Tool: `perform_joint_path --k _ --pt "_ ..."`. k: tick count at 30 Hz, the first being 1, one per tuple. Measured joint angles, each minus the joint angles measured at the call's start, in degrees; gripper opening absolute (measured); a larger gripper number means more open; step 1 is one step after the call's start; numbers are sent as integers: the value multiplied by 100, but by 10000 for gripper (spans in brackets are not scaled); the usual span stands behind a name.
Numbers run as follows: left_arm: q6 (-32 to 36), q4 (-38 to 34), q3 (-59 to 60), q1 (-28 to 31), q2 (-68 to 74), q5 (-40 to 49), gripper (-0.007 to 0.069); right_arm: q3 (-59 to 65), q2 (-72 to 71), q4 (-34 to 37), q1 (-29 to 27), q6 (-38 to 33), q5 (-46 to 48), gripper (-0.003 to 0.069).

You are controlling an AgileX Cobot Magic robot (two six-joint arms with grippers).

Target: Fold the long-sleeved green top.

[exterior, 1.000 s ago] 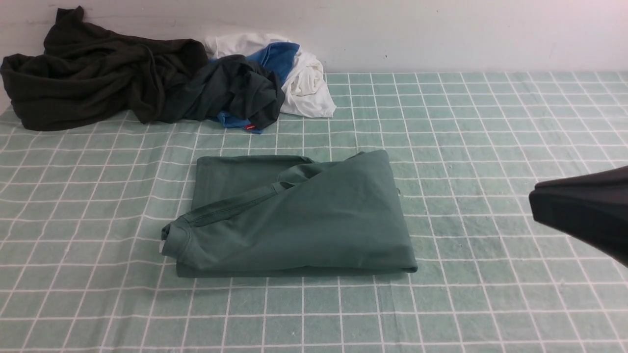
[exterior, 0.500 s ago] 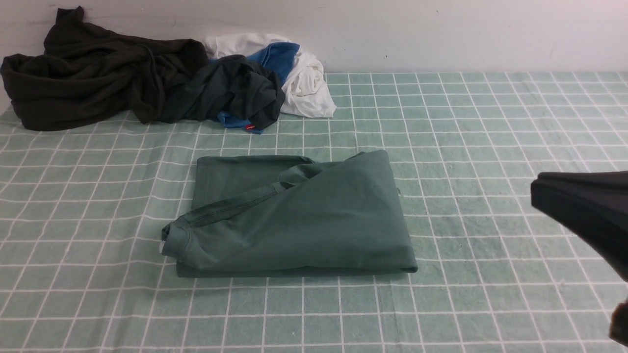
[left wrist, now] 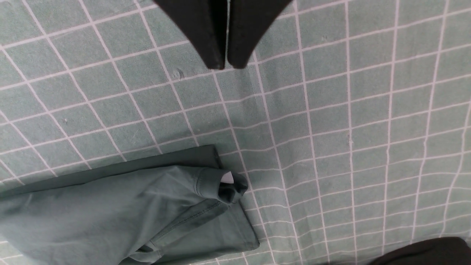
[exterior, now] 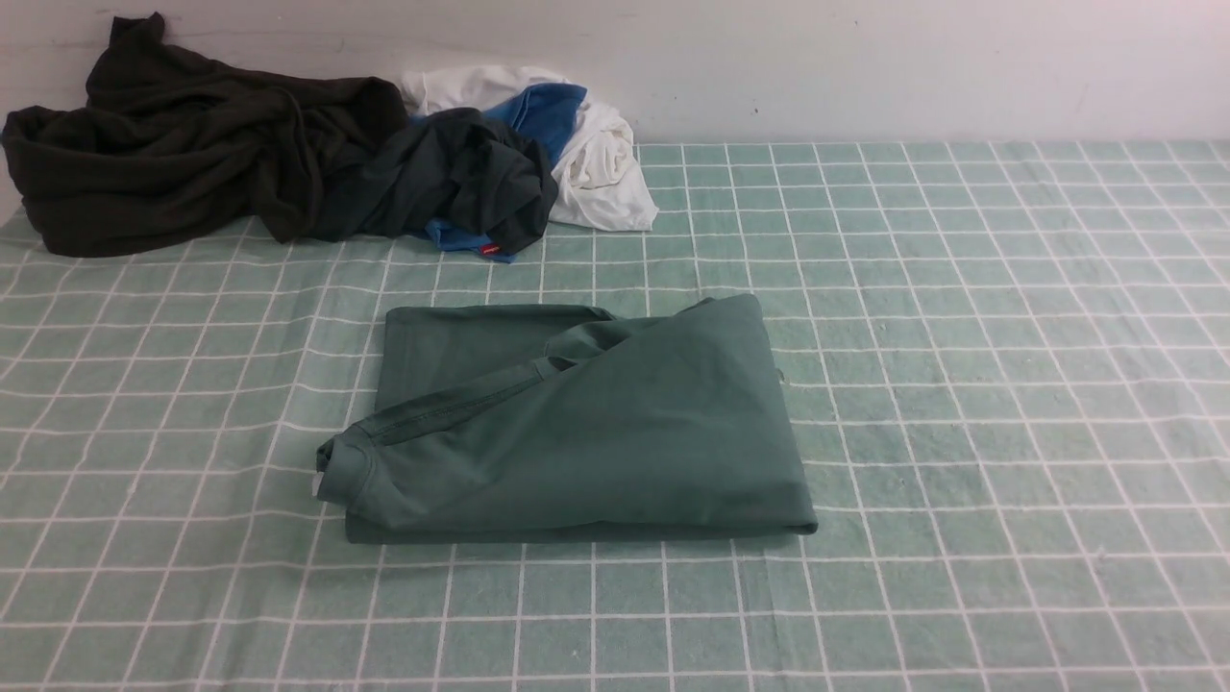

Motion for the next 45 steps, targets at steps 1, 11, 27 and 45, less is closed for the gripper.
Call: perform_joint_path --k 1,11,27,45 --pt "0 0 0 0 0 0 -3 37 -40 10 0 0 0 -14" --pt "0 0 0 0 0 0 -3 396 -620 615 -540 -488 553 -14" --pt "0 0 0 0 0 0 -3 386 -620 603 -134 -503 707 -14" --pt "0 0 0 0 0 0 -3 380 -620 603 -134 -503 749 -14"
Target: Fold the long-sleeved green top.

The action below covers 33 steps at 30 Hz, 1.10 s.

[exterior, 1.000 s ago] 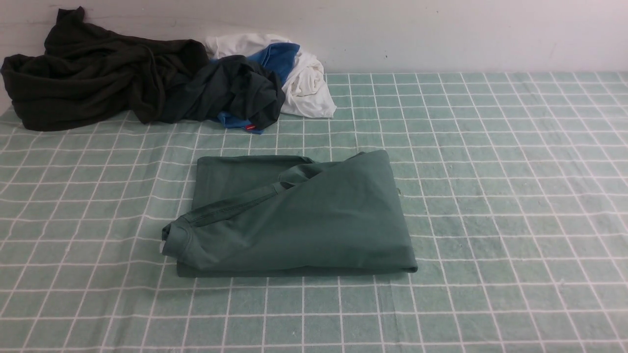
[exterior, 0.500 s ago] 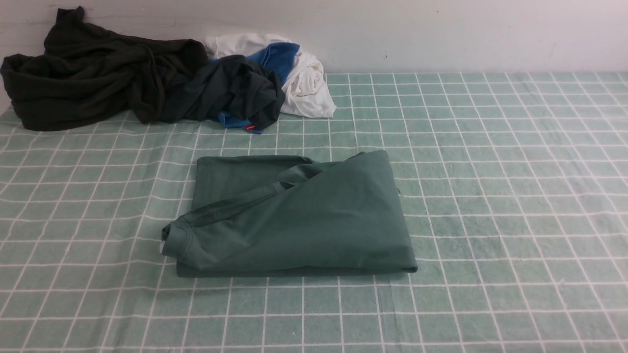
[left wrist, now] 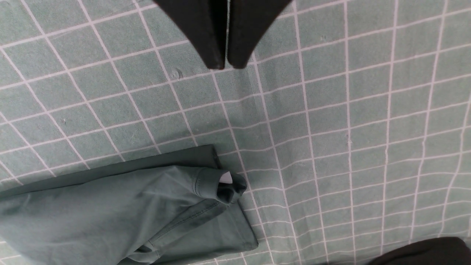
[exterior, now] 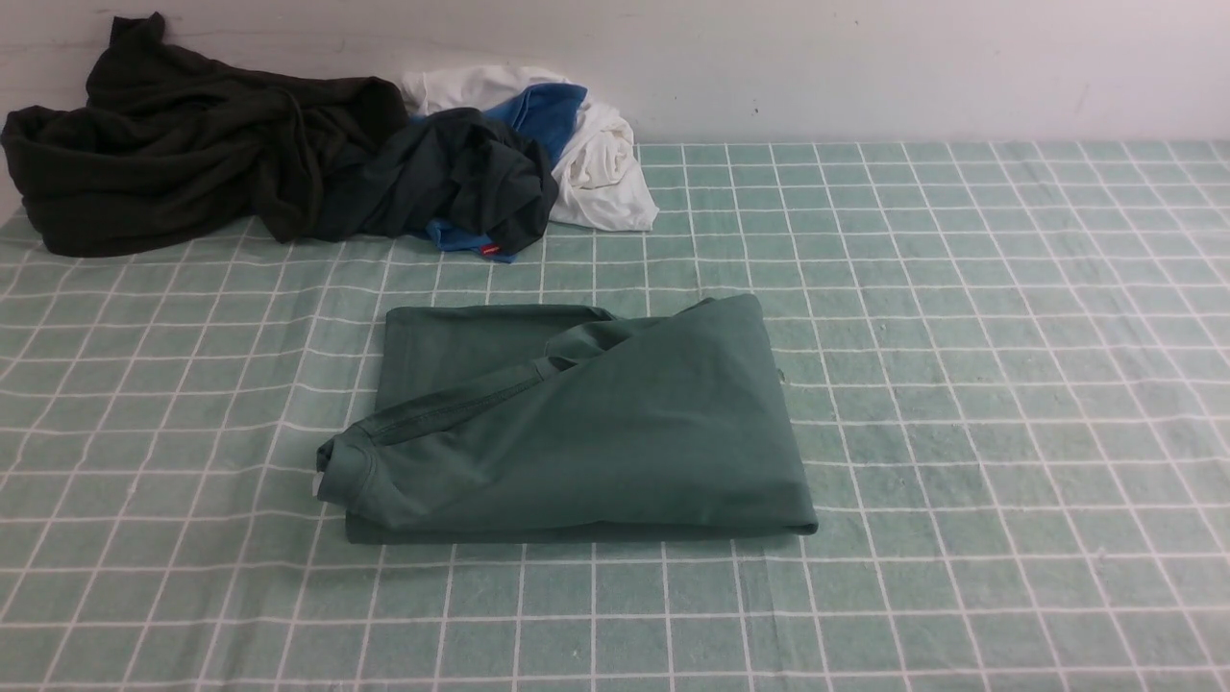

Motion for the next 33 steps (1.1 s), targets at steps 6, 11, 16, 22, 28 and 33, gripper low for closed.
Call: perform_joint_path --k 6,11,16,22,28,33 --pt "0 0 0 0 0 0 -3 0 0 0 0 0 0 -14" --pt "0 0 0 0 0 0 -3 0 0 0 0 0 0 -14" --pt "0 0 157 82 0 -410 -3 0 0 0 0 0 0 -14" --pt "0 -88 1190 641 0 -3390 -3 0 0 0 0 13 0 -14" --pt "0 -88 2731 1204 -151 -4881 -3 0 0 0 0 63 0 -14" --pt "6 -88 3039 1253 -401 -4419 -3 0 0 0 0 67 3 -14"
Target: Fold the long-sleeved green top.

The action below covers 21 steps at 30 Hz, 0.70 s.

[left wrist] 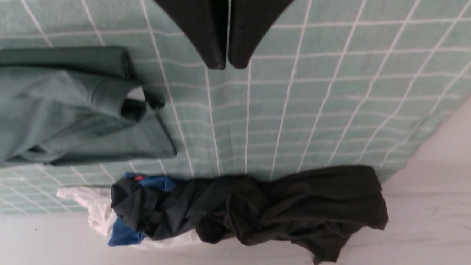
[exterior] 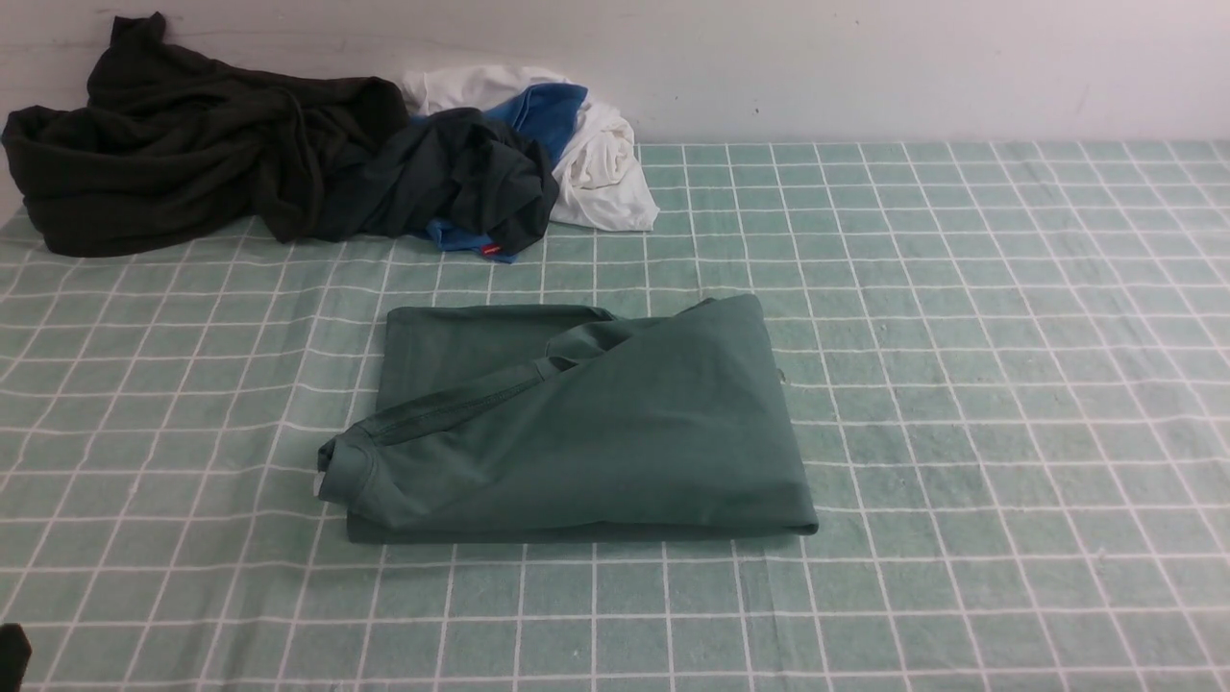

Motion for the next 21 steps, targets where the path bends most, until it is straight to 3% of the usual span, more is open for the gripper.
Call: perform_joint_path --k 5,21 --pt "23 -18 -27 0 -8 538 -3 0 0 0 0 0 4 -14" --pt "23 -35 -37 0 -8 561 -3 0 0 0 0 0 4 -14"
